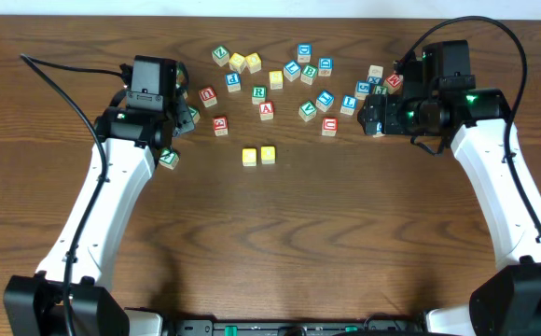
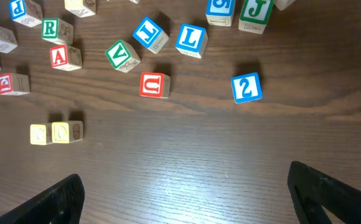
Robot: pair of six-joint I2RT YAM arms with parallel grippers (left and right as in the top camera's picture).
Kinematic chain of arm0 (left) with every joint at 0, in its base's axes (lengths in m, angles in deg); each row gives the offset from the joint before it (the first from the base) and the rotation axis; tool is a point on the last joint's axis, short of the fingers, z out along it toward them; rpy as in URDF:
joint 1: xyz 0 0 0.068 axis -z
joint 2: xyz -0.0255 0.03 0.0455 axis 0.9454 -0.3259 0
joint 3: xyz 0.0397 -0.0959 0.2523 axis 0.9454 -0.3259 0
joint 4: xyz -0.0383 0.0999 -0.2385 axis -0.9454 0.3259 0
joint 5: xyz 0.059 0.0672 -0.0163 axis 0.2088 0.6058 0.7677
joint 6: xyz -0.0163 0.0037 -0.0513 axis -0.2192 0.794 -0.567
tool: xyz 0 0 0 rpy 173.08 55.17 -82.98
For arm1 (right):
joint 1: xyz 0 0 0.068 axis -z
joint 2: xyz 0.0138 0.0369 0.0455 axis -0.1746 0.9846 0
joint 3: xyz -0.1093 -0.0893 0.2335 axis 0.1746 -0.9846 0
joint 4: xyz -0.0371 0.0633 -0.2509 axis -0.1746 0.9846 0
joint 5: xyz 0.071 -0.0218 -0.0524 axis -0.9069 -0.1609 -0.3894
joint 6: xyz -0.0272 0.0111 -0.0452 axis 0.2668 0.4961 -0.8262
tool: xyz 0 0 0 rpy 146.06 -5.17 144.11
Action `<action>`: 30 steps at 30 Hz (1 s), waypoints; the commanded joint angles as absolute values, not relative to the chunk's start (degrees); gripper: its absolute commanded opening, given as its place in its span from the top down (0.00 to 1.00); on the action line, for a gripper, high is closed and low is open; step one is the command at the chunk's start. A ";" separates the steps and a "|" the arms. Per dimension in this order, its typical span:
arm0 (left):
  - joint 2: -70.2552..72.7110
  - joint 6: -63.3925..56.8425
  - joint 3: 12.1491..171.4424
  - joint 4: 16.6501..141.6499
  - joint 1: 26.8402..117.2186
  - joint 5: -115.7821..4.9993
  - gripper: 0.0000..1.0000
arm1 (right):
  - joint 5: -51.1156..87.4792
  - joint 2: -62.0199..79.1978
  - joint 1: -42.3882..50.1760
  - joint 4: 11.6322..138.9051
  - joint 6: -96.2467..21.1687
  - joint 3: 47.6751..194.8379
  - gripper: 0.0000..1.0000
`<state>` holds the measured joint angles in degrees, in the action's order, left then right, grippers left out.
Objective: Spell out CORL
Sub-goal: 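Move the left gripper back toward the block pile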
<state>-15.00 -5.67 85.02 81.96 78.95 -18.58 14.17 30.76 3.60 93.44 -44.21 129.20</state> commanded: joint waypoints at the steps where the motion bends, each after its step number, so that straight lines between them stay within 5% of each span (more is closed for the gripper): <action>1: -15.11 -3.68 85.63 81.78 77.99 -18.04 0.65 | 13.62 30.85 3.18 93.33 -43.51 130.40 0.01; 30: -16.29 4.69 85.28 81.39 76.78 -18.32 0.65 | 13.65 30.85 3.21 92.98 -43.53 130.40 0.01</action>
<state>-15.74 2.97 85.02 81.65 77.07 -18.58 14.17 30.76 3.60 93.11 -44.21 129.20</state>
